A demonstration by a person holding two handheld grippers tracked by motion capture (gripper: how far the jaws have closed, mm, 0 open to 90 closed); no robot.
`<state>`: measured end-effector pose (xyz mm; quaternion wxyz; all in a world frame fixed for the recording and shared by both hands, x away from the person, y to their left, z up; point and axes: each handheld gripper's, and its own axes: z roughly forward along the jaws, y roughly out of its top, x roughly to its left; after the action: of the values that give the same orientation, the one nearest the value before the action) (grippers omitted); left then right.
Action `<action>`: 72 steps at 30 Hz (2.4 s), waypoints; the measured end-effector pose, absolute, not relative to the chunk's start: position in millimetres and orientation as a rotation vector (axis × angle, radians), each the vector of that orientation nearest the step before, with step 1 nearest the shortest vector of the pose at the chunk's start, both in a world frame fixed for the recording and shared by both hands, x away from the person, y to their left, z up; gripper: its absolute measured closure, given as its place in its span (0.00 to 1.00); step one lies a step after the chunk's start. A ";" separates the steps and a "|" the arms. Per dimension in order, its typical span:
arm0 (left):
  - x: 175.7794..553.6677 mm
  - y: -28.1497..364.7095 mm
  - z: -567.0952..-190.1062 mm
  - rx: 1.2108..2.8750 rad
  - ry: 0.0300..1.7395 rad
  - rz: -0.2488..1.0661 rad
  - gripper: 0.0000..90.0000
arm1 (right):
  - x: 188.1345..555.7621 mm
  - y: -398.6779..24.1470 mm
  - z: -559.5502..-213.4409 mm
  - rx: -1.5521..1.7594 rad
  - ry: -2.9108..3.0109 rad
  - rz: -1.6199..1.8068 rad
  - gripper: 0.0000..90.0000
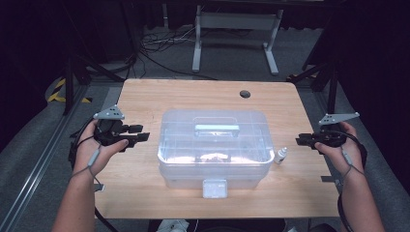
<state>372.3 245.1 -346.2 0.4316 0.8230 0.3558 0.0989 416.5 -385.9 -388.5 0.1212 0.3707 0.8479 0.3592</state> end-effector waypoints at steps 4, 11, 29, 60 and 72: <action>374.2 239.1 -338.2 2.049 0.864 0.217 0.64 | 415.4 -388.1 -388.3 1.092 2.471 1.050 0.80; 375.5 229.4 -321.9 2.059 0.801 0.194 0.64 | 414.9 -387.9 -387.4 1.081 2.476 1.052 0.80; 382.2 189.2 -303.4 2.091 0.674 0.174 0.64 | 413.2 -384.6 -388.5 1.068 2.490 1.055 0.79; 399.2 114.4 -309.3 2.199 0.490 0.074 0.55 | 399.3 -392.8 -390.7 1.119 2.472 1.071 0.77; 402.5 96.0 -317.1 2.257 0.493 0.076 0.75 | 398.6 -390.6 -389.6 1.102 2.480 1.072 0.77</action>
<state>402.5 96.0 -317.1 0.4035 0.8934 0.1950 0.0300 398.6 -390.6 -389.6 0.1118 0.3754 0.8446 0.3650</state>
